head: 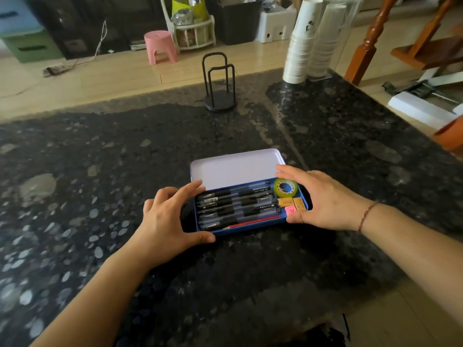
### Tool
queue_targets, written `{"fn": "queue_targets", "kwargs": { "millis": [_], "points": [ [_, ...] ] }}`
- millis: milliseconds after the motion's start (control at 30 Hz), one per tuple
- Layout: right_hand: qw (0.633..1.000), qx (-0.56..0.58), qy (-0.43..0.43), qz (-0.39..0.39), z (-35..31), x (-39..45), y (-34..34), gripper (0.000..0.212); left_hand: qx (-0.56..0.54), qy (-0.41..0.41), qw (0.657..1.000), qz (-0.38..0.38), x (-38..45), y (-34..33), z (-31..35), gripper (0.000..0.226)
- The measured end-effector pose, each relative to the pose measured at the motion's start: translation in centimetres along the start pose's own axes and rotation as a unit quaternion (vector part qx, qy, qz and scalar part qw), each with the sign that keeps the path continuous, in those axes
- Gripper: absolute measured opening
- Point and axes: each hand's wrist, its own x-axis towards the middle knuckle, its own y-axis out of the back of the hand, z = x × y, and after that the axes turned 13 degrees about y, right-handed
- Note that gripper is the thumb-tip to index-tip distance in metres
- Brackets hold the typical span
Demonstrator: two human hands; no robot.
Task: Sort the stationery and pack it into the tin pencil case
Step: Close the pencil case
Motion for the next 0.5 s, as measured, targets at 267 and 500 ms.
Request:
{"fn": "queue_targets", "kwargs": {
  "millis": [267,500],
  "points": [
    [0.987,0.114,-0.023,0.112,0.5,1.9,1.0,0.079,-0.175,0.102,0.979,0.015,1.6,0.2,0.6,0.080],
    [0.931,0.298,-0.091,0.189,0.8,3.9,-0.5,0.074,-0.452,0.187,0.872,-0.009,2.9,-0.4,3.3,0.076]
  ]
}}
